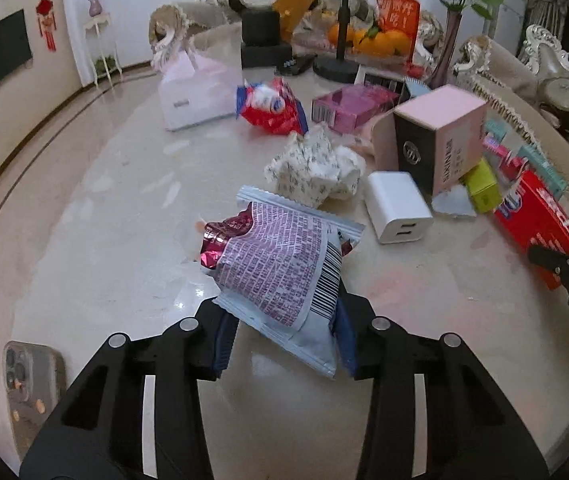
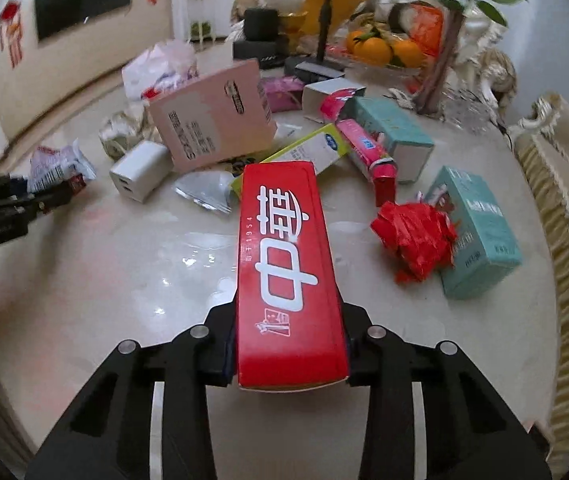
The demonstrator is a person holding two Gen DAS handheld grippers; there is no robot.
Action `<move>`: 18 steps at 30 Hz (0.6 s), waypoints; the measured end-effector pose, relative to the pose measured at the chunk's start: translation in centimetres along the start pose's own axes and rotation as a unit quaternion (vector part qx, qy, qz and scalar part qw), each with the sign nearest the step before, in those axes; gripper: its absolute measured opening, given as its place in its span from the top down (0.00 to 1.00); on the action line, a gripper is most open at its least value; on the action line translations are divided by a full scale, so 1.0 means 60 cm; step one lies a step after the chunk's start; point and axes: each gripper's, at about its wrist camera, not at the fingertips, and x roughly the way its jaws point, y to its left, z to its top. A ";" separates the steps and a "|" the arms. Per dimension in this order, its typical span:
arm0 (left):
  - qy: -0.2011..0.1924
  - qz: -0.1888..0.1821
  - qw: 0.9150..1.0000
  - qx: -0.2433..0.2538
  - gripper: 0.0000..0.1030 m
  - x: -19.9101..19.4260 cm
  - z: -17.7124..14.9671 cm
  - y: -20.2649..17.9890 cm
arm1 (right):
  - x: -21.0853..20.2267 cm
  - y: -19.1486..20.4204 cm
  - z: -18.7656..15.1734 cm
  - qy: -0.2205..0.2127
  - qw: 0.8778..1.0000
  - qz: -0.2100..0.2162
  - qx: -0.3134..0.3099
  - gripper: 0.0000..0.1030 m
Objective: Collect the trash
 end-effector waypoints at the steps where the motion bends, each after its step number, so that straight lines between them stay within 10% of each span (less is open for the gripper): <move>1: -0.005 -0.002 1.000 0.002 0.59 -0.009 -0.001 0.001 | -0.009 0.000 -0.004 -0.001 1.000 0.011 0.011 0.66; 12: -0.078 -0.078 0.993 0.051 0.59 -0.203 -0.116 -0.030 | -0.203 0.063 -0.121 -0.105 0.989 0.075 0.073 0.66; 18: -0.040 -0.159 0.982 0.095 0.59 -0.269 -0.255 -0.088 | -0.255 0.124 -0.239 -0.077 0.987 0.111 0.082 0.66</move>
